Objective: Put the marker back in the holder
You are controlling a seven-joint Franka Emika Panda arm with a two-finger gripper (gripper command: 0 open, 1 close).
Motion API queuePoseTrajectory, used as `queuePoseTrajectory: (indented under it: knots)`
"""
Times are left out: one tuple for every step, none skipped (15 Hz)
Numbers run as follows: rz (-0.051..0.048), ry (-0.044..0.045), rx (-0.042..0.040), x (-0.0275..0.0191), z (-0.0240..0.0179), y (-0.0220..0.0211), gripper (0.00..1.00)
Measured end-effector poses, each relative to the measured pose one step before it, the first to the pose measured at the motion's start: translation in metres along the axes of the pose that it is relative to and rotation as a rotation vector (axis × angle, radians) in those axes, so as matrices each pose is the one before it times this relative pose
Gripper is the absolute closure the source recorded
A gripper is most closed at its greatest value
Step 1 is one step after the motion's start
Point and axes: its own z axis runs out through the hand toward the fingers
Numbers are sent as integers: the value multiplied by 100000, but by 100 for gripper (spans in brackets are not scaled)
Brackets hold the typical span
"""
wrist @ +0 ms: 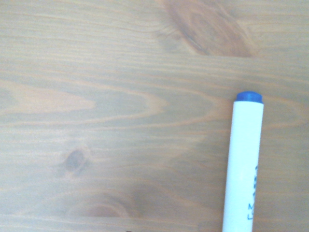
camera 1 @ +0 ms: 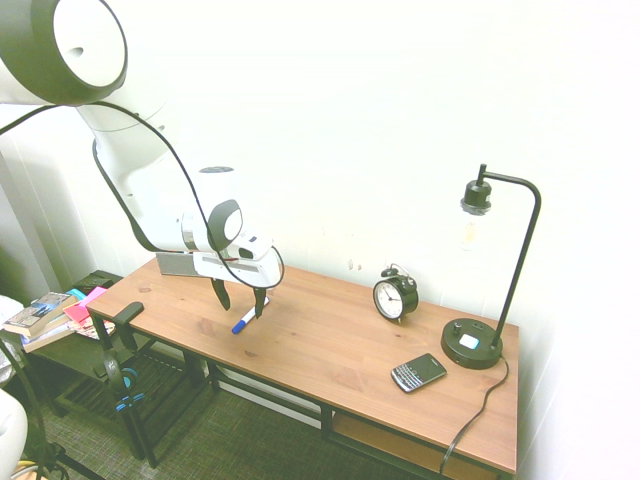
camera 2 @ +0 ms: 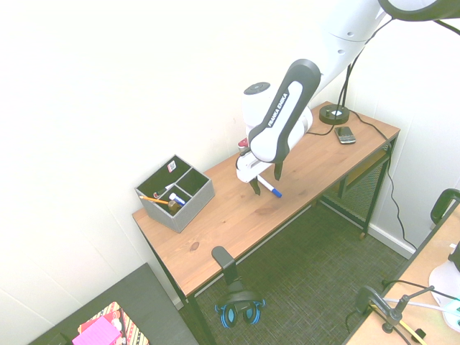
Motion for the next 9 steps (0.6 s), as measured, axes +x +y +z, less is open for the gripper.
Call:
queuePoseTrajectory:
  knots:
    - [459,-212,129,-26,108,-4,100]
    - [525,-265,18,51,121,74,100]
    - [469,-224,20,29,61,37,100]
    - [380,-275,113,-3,29,8,100]
    - [199,-192,83,14,17,16,100]
    - [210,-173,-102,6,98,44,100]
    - [268,-241,-173,-3,153,61,100]
    - [185,-267,-182,-34,162,47,100]
    - [145,-223,-282,-39,190,86,100]
